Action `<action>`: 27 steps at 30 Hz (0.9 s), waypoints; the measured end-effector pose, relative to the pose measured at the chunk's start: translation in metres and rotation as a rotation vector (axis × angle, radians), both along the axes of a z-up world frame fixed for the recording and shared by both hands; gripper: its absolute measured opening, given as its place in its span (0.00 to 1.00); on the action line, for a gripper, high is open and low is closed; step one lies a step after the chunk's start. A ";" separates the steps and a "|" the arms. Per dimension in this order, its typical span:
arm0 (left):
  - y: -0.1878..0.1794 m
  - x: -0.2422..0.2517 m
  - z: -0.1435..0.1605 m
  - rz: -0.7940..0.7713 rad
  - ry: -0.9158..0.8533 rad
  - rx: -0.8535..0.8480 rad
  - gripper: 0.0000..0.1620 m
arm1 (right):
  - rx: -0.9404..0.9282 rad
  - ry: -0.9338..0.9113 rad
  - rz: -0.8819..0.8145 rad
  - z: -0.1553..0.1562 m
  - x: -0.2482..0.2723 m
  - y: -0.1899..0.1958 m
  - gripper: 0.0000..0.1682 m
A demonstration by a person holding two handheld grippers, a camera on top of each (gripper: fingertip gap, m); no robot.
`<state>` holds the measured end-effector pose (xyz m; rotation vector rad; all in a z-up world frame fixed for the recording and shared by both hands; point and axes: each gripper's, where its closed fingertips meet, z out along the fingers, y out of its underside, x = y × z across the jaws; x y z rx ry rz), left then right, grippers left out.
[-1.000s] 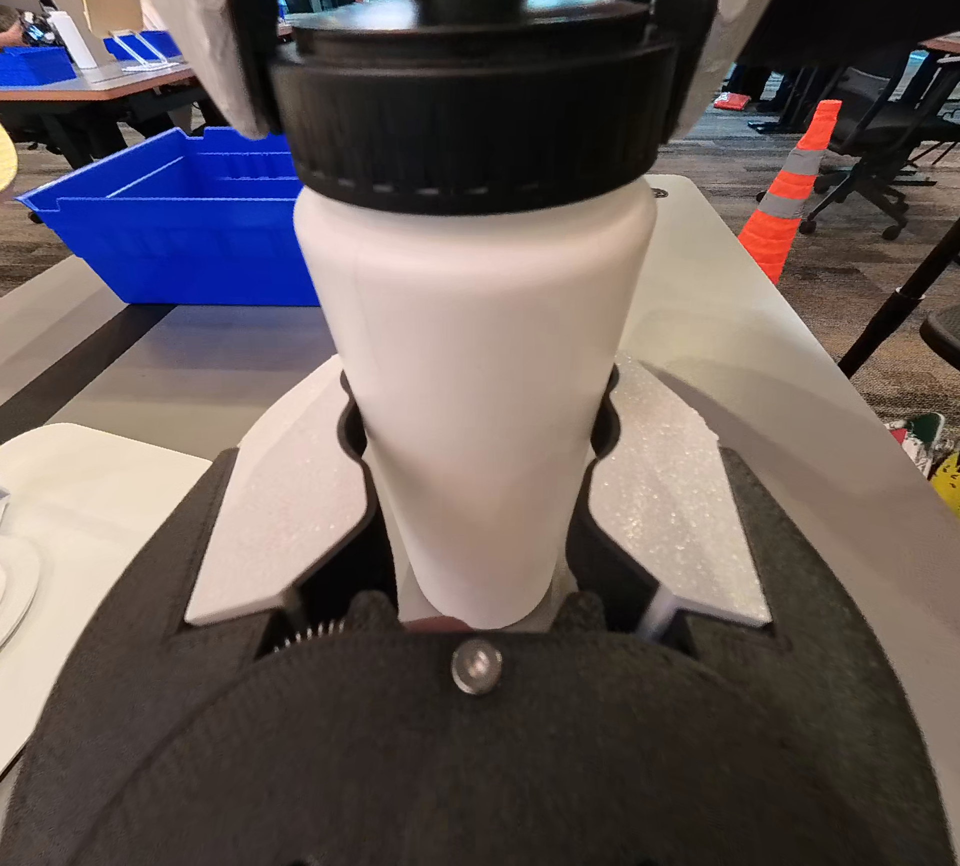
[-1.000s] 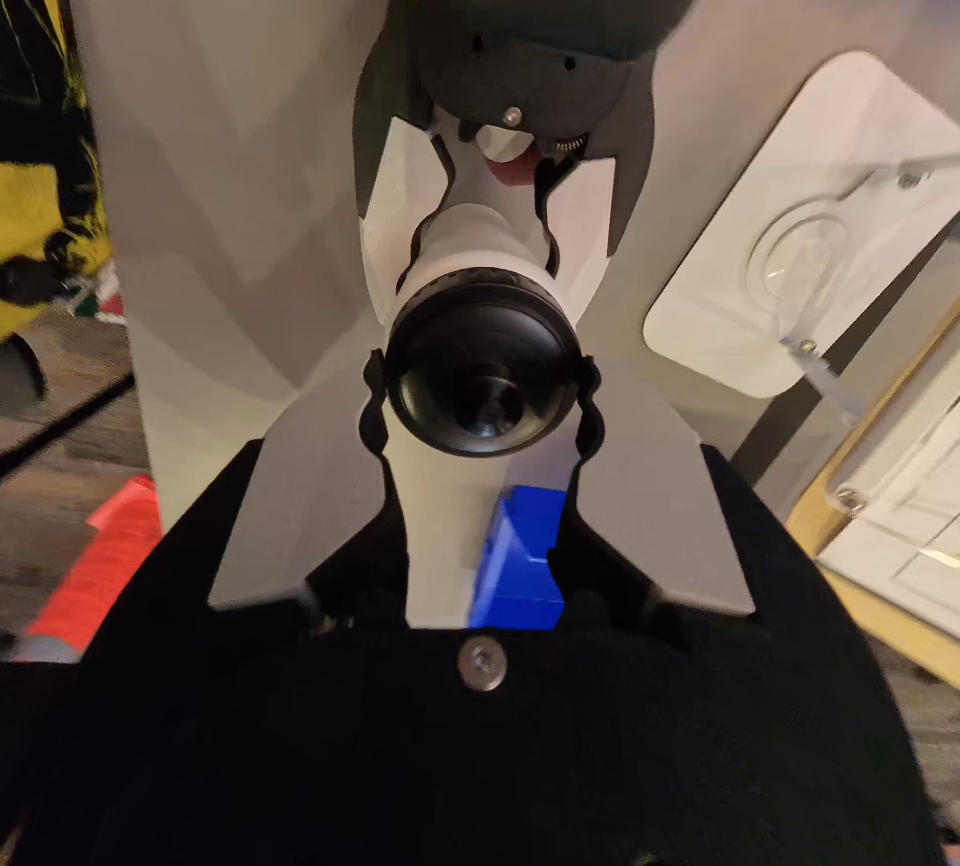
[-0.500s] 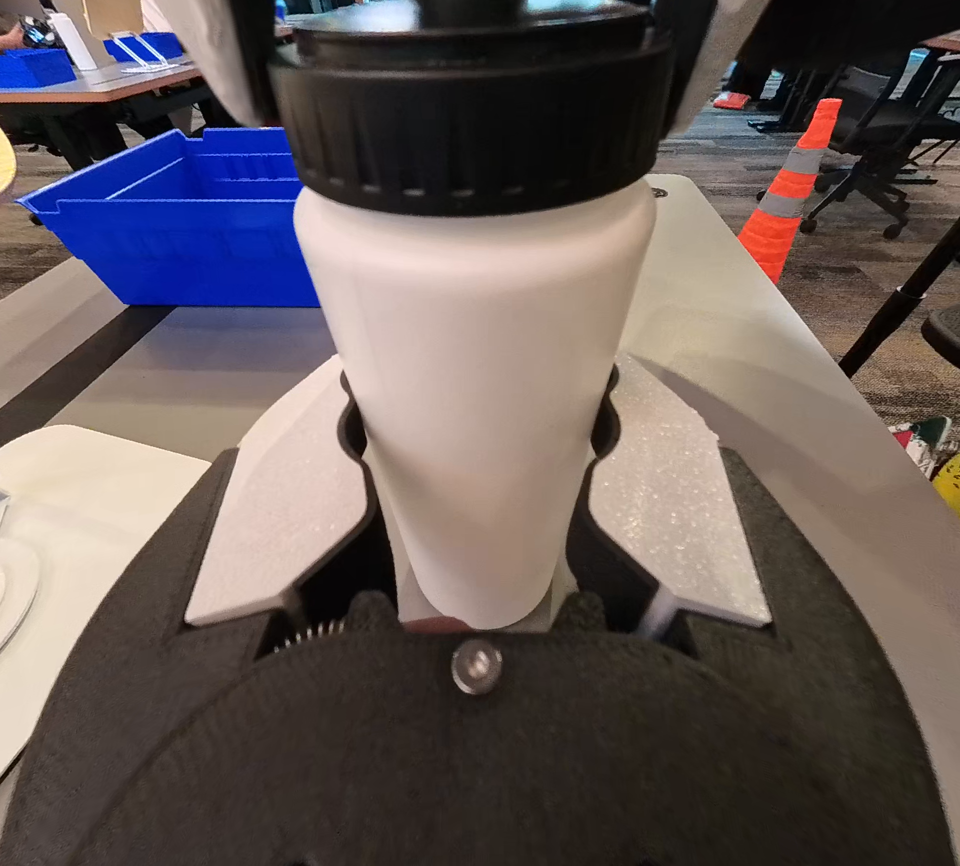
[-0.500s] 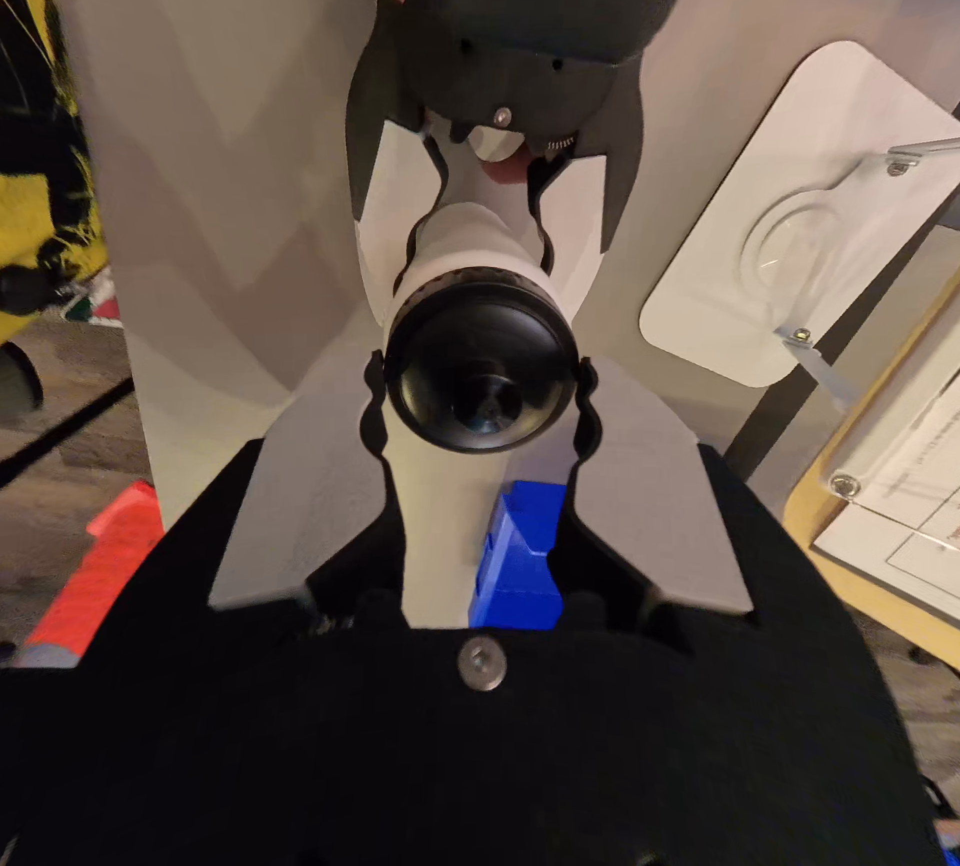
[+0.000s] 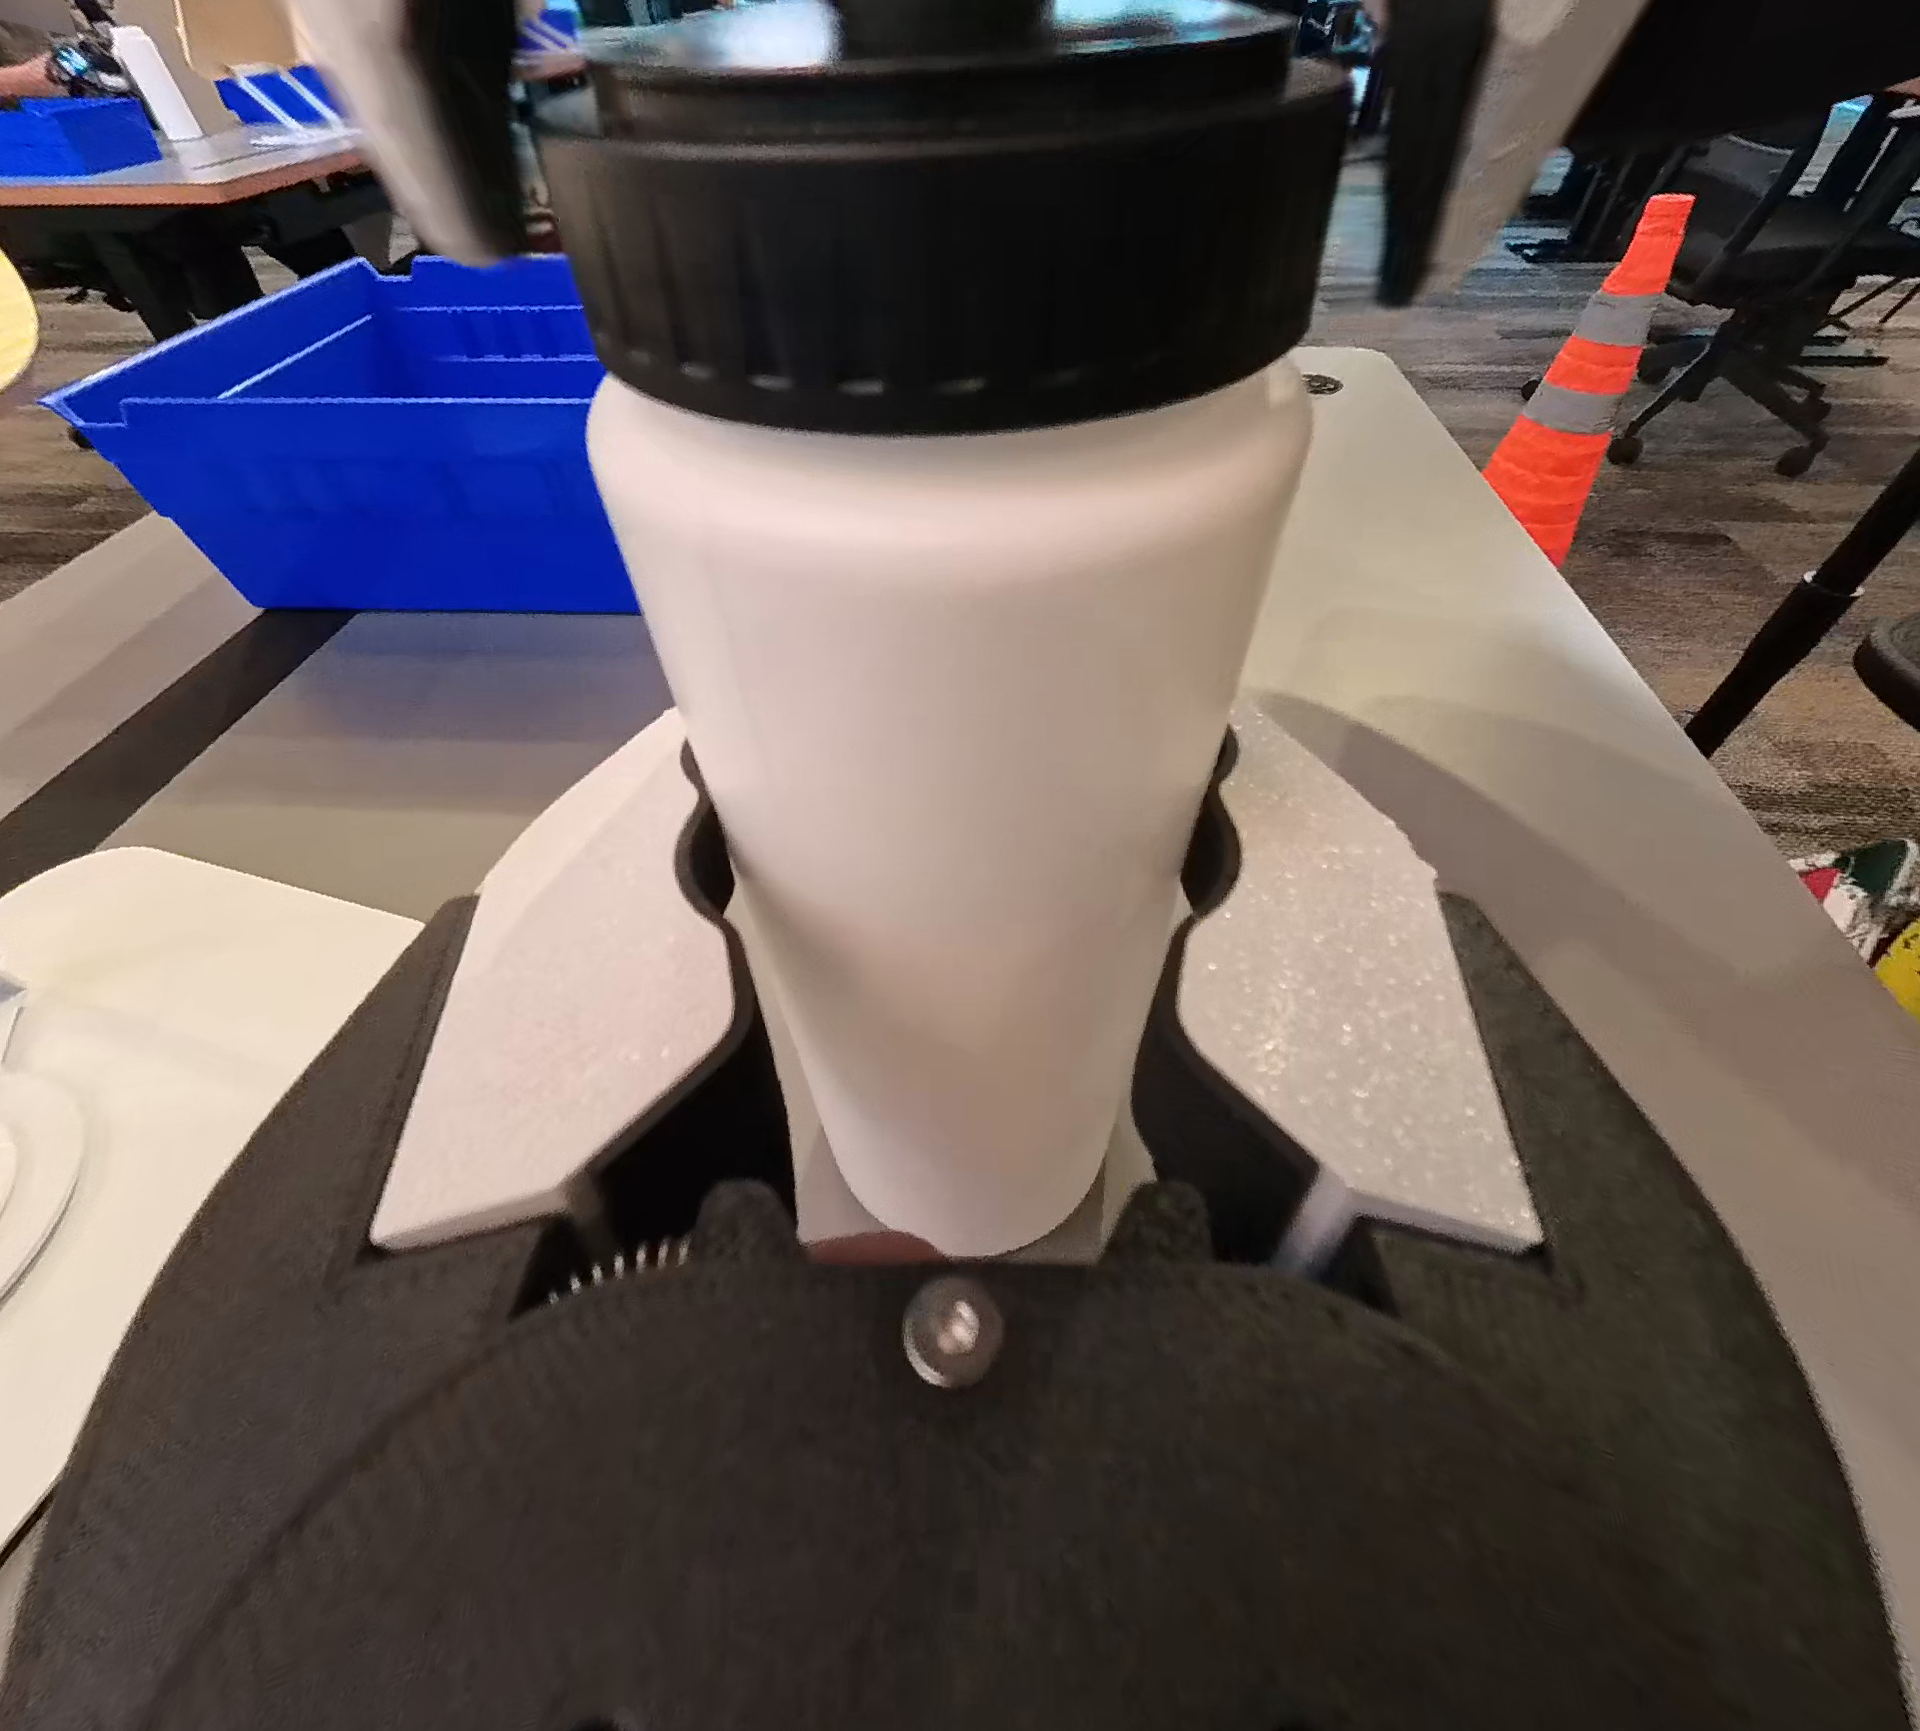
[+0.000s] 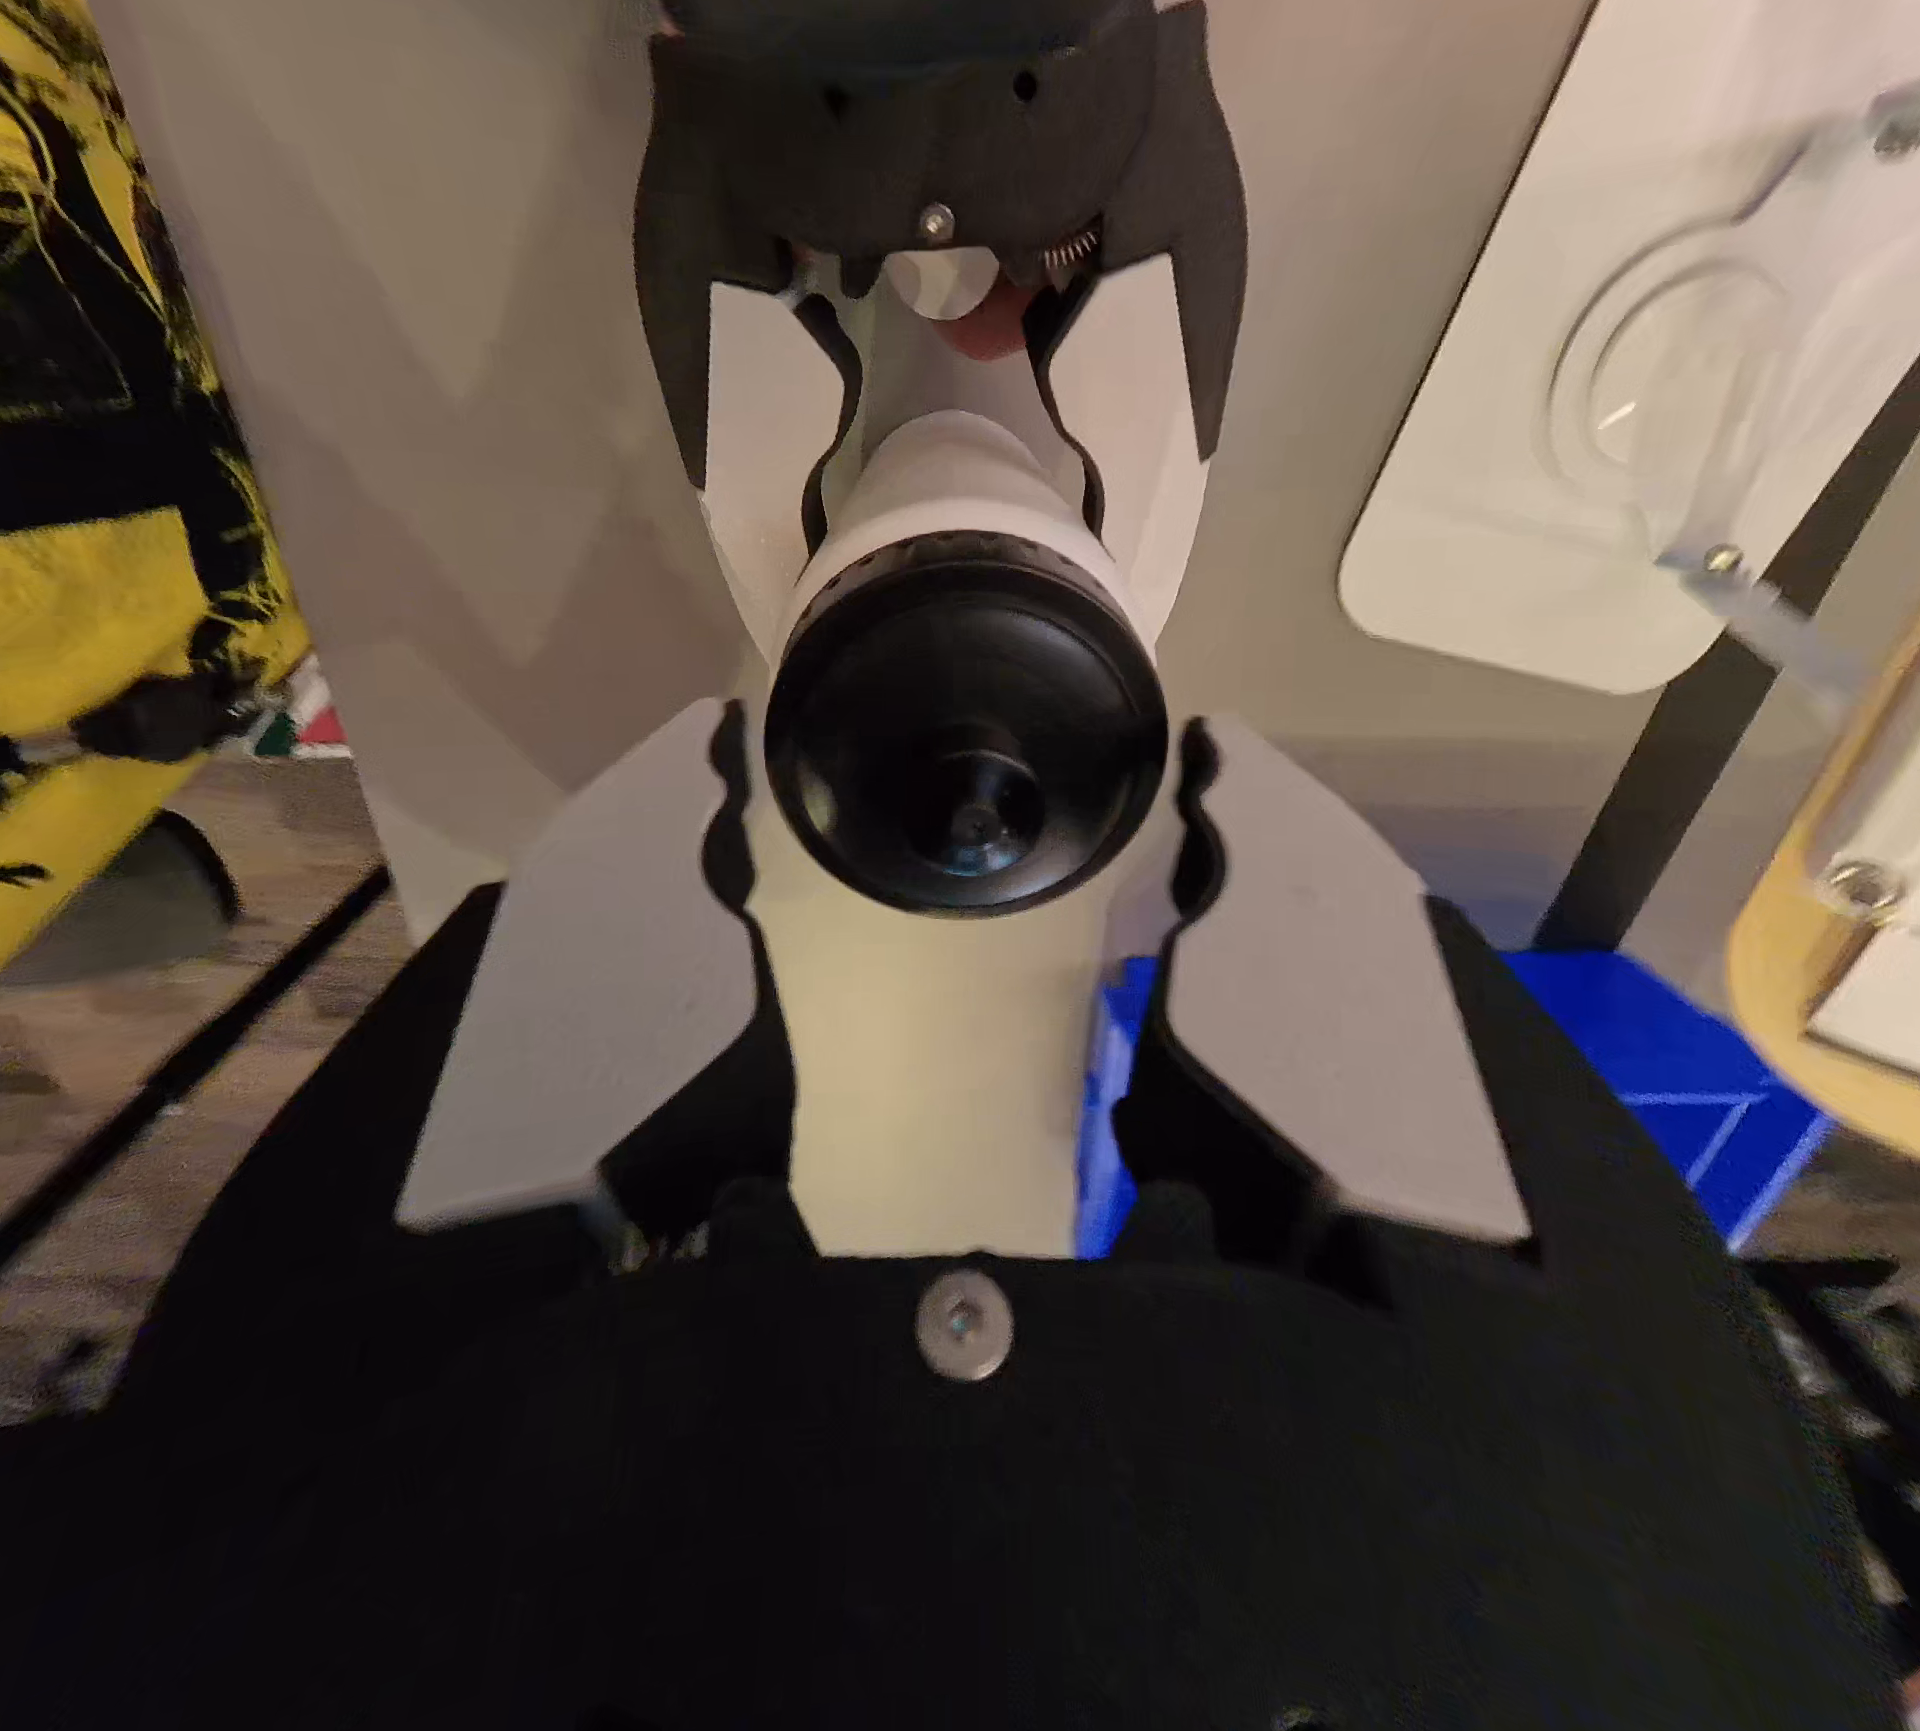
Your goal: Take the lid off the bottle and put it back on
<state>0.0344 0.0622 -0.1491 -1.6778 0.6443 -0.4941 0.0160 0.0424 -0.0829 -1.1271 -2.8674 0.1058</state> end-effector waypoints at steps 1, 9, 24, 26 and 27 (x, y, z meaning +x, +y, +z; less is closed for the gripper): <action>0.000 0.000 0.000 0.000 0.001 0.000 0.54 | 0.010 0.020 0.053 0.000 -0.002 0.001 0.53; 0.000 0.000 0.000 -0.002 -0.001 -0.001 0.54 | 0.027 0.015 0.180 0.000 0.001 0.001 0.43; 0.001 0.001 0.000 -0.002 -0.002 0.000 0.54 | 0.039 0.023 0.220 0.005 0.001 -0.001 0.42; 0.001 0.001 0.000 -0.002 -0.002 0.000 0.54 | 0.043 0.017 0.204 0.005 0.001 -0.001 0.42; 0.001 0.001 0.000 -0.001 -0.002 -0.001 0.54 | 0.037 0.016 0.170 0.005 0.001 -0.001 0.42</action>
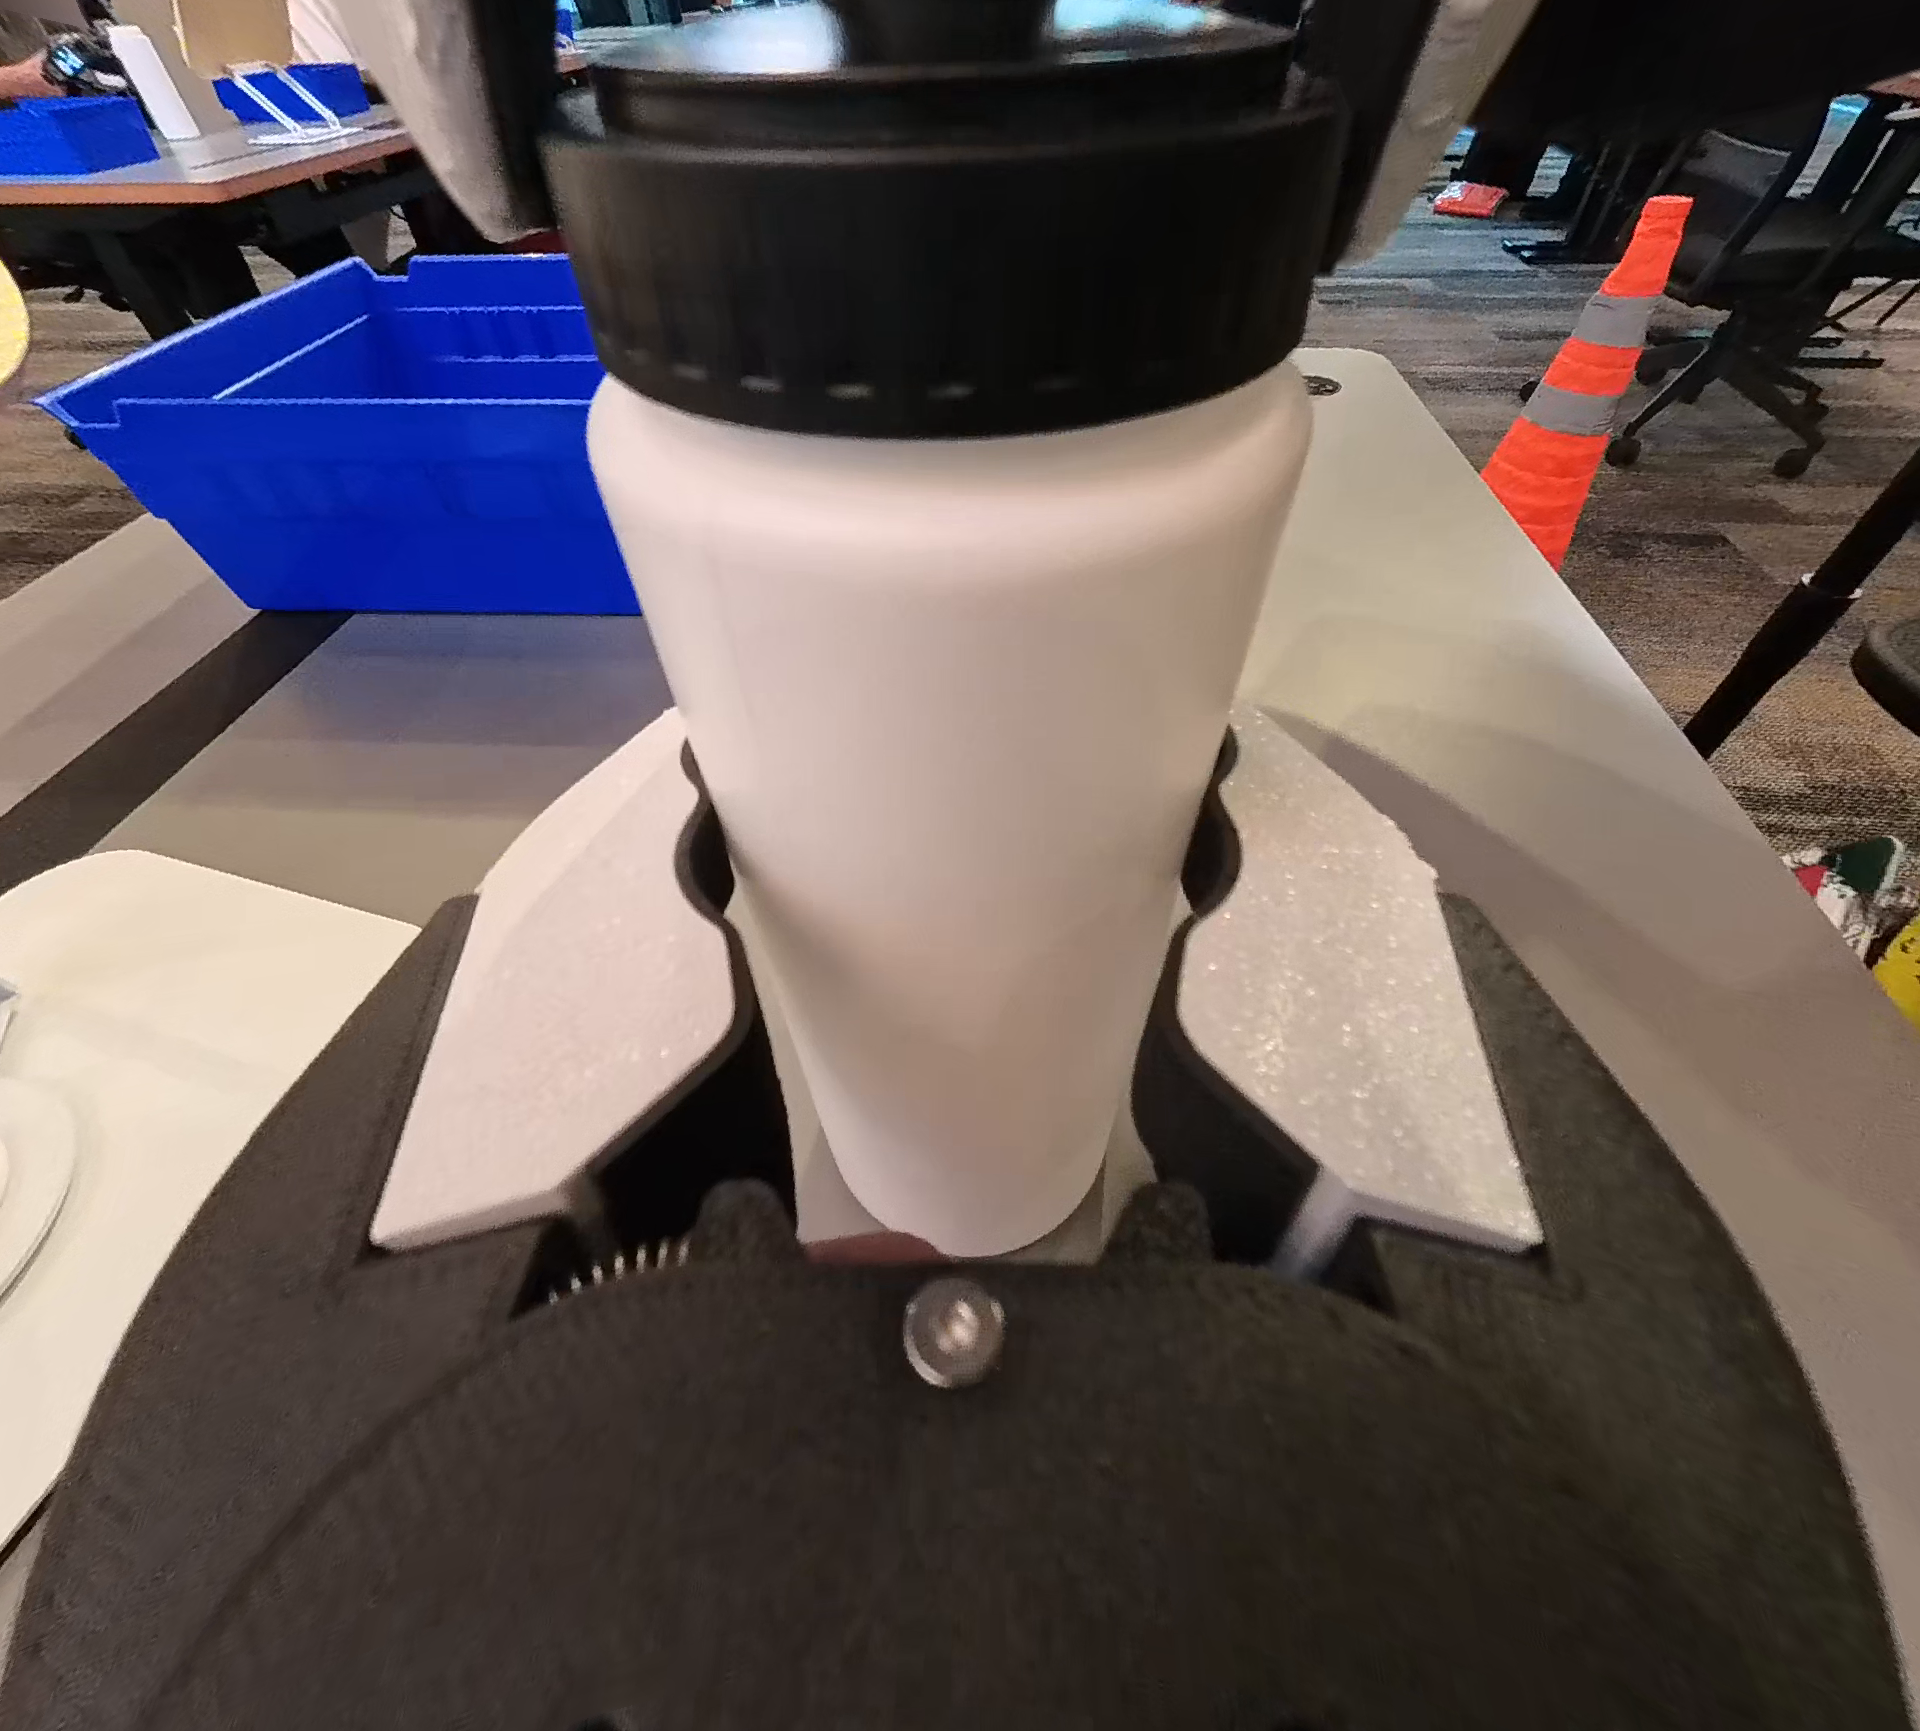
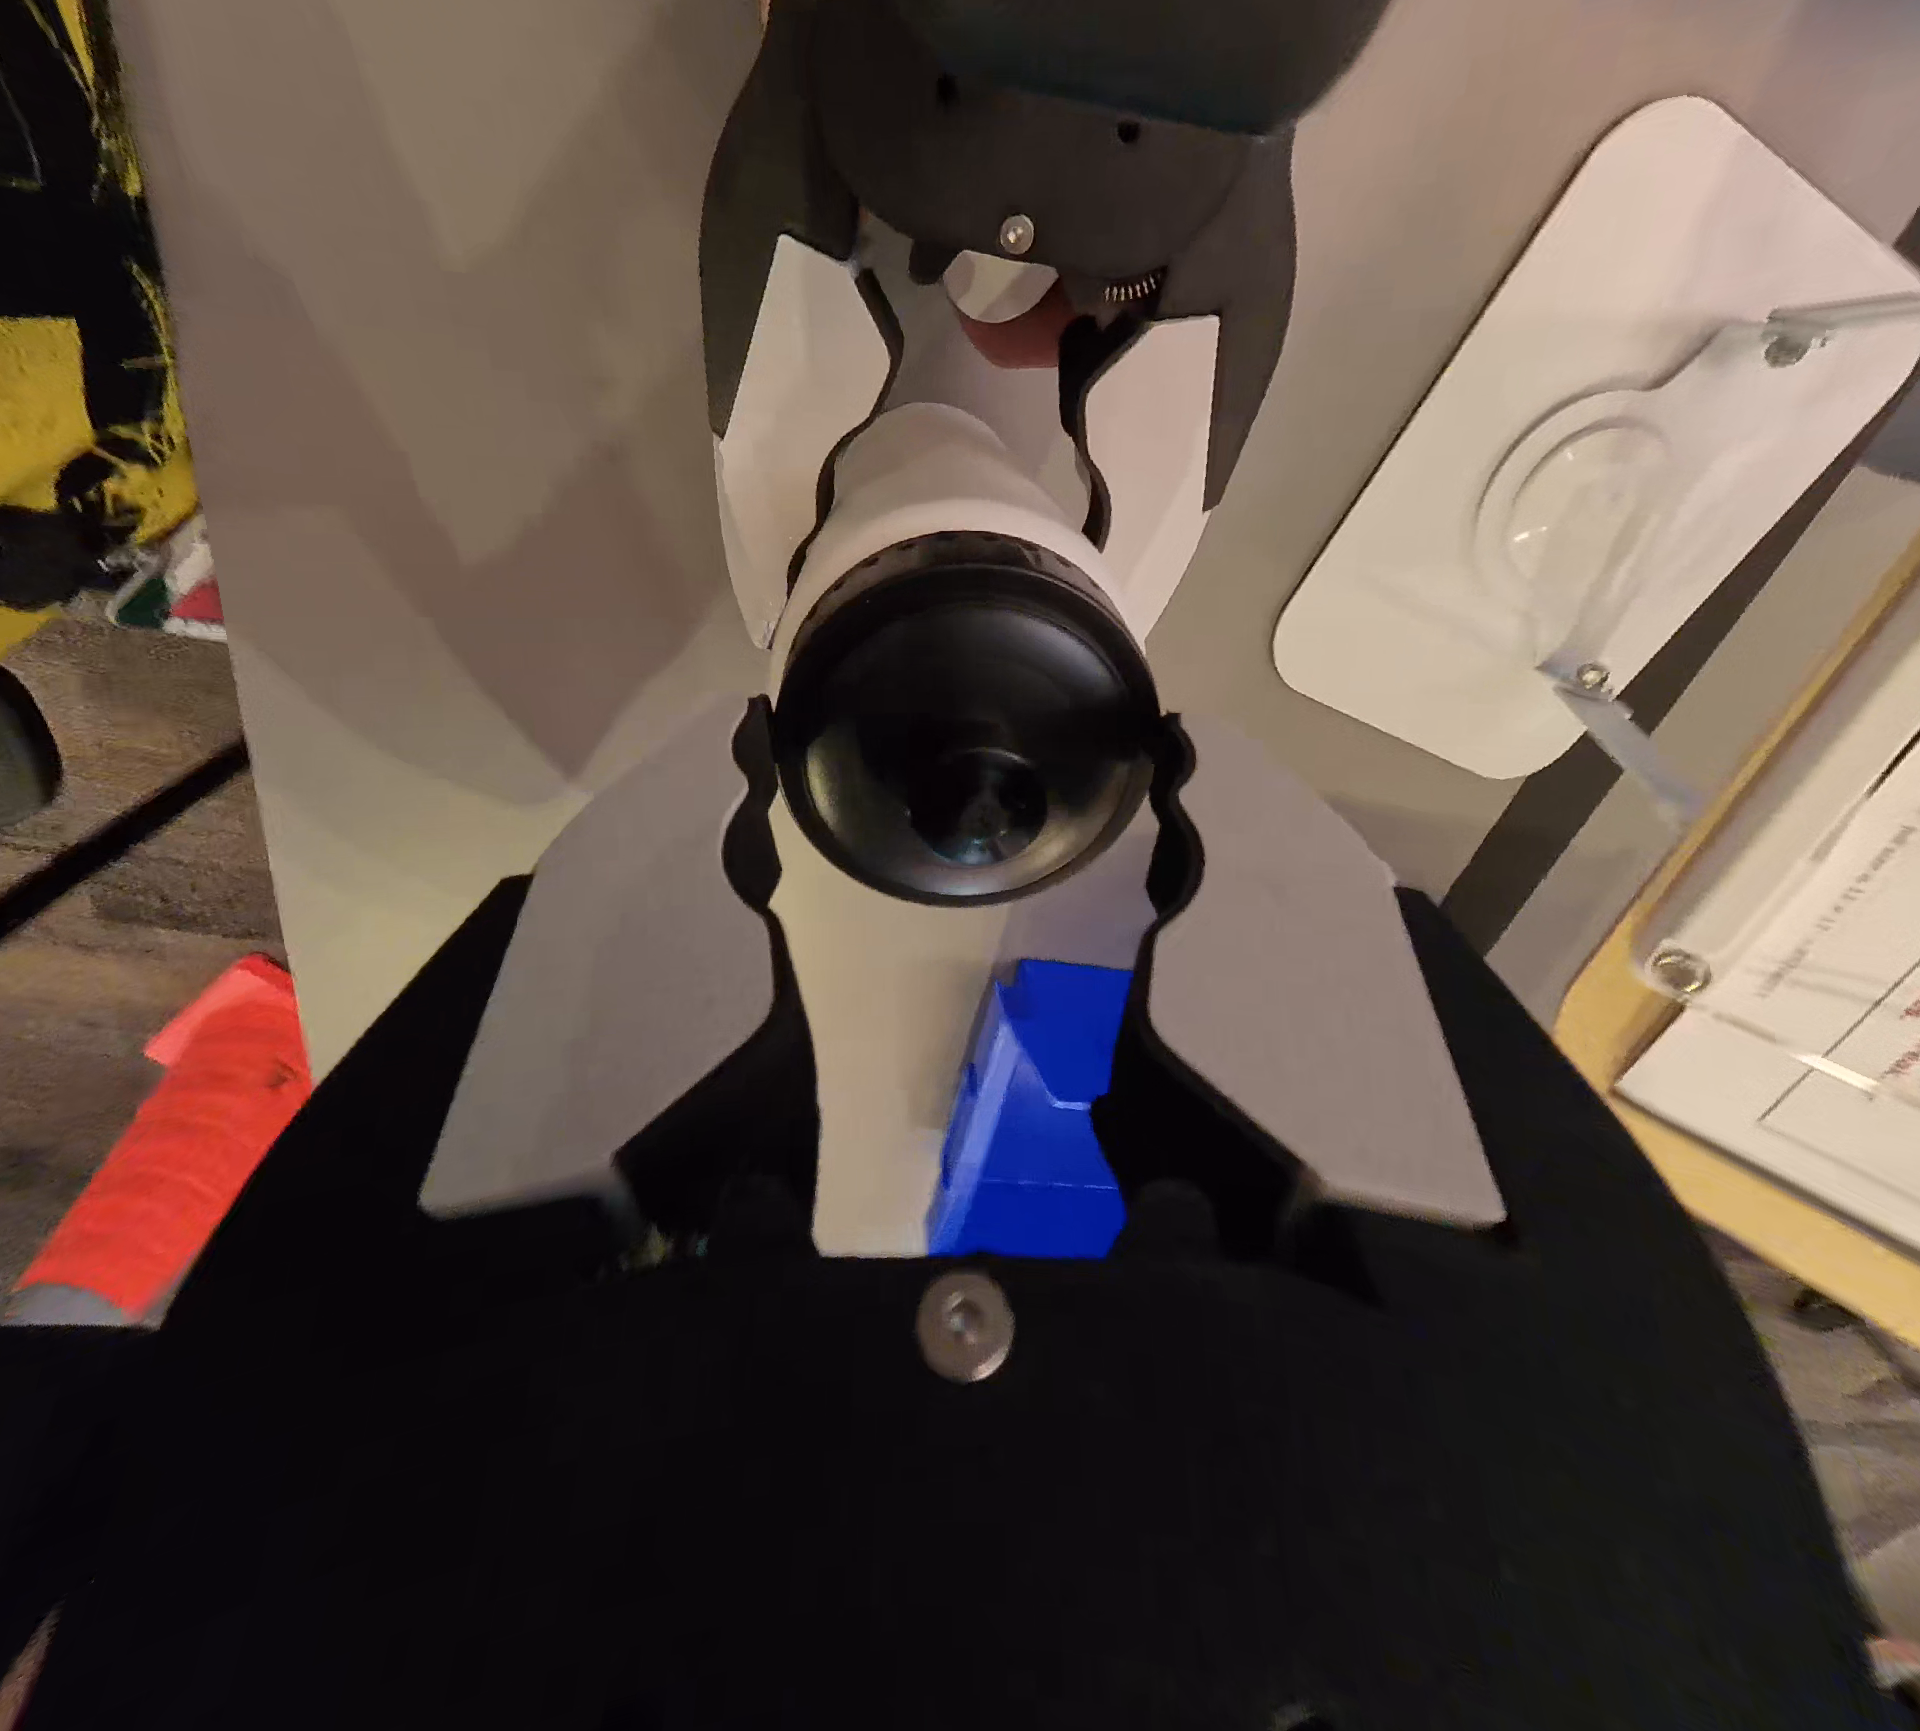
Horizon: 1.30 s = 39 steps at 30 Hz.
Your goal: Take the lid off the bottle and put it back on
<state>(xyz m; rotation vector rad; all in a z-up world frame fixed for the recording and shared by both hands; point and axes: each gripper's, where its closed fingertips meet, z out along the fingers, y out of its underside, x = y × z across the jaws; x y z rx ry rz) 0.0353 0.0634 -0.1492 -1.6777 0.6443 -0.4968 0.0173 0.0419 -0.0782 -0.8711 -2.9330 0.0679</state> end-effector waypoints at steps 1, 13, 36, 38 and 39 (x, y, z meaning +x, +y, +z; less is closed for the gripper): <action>0.000 0.000 0.000 0.001 -0.001 -0.001 0.54 | -0.014 -0.005 -0.071 0.000 0.000 0.000 0.42; 0.000 0.002 0.000 -0.004 0.001 0.003 0.54 | 0.026 0.026 -0.078 0.009 0.003 -0.002 0.50; 0.000 0.001 0.000 -0.002 0.005 0.004 0.54 | 0.003 -0.023 0.050 0.003 0.002 0.000 0.41; 0.001 0.001 0.000 0.001 0.006 0.003 0.54 | -0.005 -0.029 -0.007 0.002 0.002 0.000 0.41; 0.001 0.001 0.000 0.003 0.005 0.002 0.54 | -0.019 -0.033 -0.082 0.002 0.002 0.001 0.41</action>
